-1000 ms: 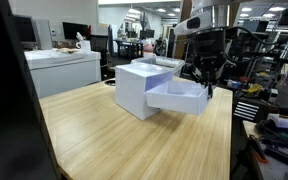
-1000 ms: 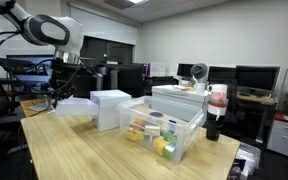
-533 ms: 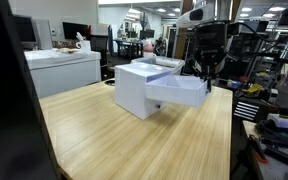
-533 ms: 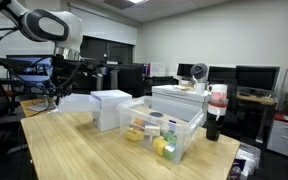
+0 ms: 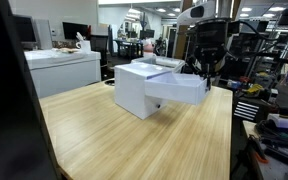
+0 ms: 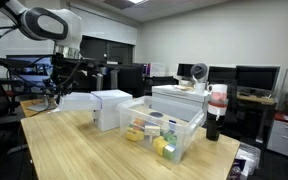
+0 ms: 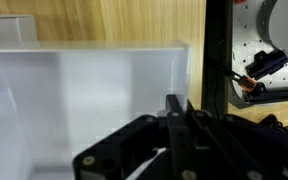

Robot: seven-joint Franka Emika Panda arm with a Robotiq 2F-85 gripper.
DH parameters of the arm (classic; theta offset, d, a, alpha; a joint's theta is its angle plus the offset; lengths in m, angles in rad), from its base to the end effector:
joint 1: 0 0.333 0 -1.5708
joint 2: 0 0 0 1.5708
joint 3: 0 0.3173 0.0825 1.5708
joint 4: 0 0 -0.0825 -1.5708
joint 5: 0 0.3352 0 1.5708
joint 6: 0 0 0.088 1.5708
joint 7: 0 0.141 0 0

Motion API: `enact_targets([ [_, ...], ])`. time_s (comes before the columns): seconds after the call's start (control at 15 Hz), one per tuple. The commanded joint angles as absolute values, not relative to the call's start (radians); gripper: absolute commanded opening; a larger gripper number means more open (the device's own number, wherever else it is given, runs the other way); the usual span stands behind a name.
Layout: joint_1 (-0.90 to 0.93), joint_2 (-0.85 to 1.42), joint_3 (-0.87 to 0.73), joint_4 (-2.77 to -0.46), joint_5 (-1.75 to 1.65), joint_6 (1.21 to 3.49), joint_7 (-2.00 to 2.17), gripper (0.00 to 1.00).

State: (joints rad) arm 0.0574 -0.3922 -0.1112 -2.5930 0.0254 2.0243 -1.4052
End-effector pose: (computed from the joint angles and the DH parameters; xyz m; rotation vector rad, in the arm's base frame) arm 0.3361 -0.0147 0.3720 -2.3198 -1.8576 0.1362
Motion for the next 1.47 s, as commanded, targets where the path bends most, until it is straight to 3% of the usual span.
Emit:
enact_targets([
  [0.0,0.048,-0.433,-0.120,-2.623,0.004,2.063,-1.430,0.01],
  [1.4,0.035,-0.406,-0.173,-2.648,-0.025,2.195,-1.470,0.01],
])
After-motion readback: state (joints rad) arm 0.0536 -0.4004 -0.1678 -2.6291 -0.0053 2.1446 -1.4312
